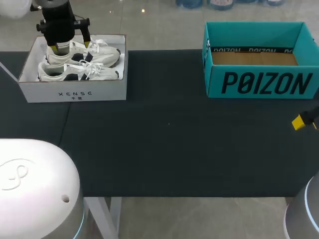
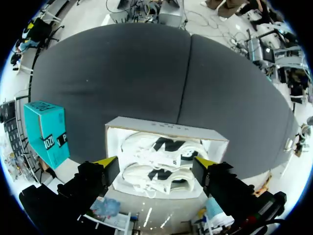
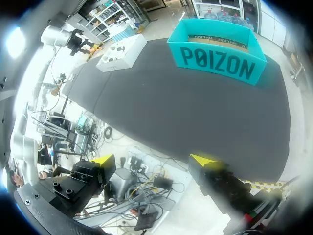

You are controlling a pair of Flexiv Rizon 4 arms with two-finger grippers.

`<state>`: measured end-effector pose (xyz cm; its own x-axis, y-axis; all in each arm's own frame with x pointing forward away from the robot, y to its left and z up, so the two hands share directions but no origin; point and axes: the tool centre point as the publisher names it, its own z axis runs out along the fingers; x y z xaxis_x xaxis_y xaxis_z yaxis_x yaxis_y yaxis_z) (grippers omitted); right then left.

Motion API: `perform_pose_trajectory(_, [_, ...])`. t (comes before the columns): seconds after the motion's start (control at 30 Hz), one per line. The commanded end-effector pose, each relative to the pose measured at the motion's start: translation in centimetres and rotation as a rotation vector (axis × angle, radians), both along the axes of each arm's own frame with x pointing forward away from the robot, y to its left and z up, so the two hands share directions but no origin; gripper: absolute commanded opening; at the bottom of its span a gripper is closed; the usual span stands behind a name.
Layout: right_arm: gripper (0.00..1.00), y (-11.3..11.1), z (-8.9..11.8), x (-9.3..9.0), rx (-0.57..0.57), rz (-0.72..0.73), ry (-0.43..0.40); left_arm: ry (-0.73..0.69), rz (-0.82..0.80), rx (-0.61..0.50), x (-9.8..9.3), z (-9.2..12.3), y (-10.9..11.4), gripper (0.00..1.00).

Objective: Take the shoe out of the shoebox, open the shoe tongue, remove and reinsert the insole, then place the shoe into the shoebox

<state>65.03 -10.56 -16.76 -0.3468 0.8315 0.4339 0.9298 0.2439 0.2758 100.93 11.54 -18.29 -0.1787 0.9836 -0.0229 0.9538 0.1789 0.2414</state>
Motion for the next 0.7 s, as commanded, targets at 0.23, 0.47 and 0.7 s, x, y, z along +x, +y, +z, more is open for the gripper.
perform_pose_trajectory(0.23, [1.0,0.0,-0.1,0.2,-0.002,0.0,0.004,-0.106,0.001,0.015,-3.2,0.0,-0.1,1.0])
perform_pose_trajectory(0.47, [1.0,0.0,-0.1,0.2,-0.002,0.0,0.004,-0.097,-0.008,0.024,-2.9,-0.1,0.6,1.0])
perform_pose_trajectory(0.7, [1.0,0.0,-0.1,0.2,-0.002,0.0,0.004,-0.006,0.002,0.011,-1.1,-2.8,4.9,1.0])
